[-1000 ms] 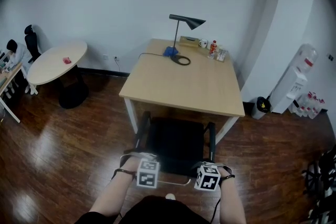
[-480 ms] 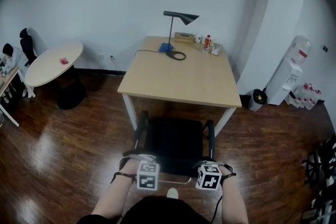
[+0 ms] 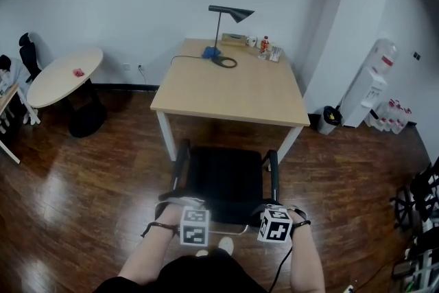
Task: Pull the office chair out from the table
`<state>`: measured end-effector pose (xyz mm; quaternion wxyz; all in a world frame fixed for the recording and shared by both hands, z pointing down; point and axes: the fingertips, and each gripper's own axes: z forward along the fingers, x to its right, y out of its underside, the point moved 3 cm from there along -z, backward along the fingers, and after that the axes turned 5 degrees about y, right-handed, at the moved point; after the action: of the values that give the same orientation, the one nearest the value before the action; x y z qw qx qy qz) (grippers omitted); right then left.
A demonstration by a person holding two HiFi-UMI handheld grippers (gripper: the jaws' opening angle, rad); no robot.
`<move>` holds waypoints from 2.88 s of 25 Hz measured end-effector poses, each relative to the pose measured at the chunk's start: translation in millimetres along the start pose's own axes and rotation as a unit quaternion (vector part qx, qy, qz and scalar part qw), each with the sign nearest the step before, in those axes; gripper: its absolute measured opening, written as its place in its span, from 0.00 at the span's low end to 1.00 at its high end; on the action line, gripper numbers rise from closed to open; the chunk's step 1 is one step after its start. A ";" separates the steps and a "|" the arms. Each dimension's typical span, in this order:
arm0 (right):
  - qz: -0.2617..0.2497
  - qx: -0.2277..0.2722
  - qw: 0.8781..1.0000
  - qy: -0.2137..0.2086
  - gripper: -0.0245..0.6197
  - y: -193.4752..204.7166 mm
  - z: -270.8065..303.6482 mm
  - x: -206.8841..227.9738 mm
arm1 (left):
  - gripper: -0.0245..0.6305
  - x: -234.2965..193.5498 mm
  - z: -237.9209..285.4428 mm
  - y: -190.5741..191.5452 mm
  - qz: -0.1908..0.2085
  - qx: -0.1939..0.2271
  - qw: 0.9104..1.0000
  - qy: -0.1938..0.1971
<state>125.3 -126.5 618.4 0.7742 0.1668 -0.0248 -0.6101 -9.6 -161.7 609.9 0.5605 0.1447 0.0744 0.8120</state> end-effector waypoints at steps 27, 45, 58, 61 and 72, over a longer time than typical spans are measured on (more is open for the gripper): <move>-0.006 0.002 1.000 -0.011 0.22 2.1 -17.2 -83.2 | 0.17 83.5 -9.4 -17.8 -0.020 0.001 1.000 0.014; -0.009 0.034 0.998 0.055 0.35 3.2 -45.9 -97.1 | 0.30 103.8 -24.1 -33.6 -0.019 0.017 0.998 -0.057; 0.058 0.200 0.946 0.248 0.19 16.9 -109.6 -104.5 | 0.29 116.8 -78.0 -70.2 -0.167 0.143 0.938 -0.267; 0.096 0.229 0.929 0.275 0.12 22.8 -119.7 -112.1 | 0.18 124.9 -88.3 -71.7 -0.220 0.225 0.898 -0.309; 0.236 0.384 0.841 0.299 0.06 9.7 -147.6 -146.0 | 0.04 157.8 -146.2 -45.5 -0.365 0.400 0.742 -0.395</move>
<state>133.1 48.2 506.0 0.7386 0.6142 -0.0626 -0.2707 -67.8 7.7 482.4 0.6839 0.6250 0.2115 0.3114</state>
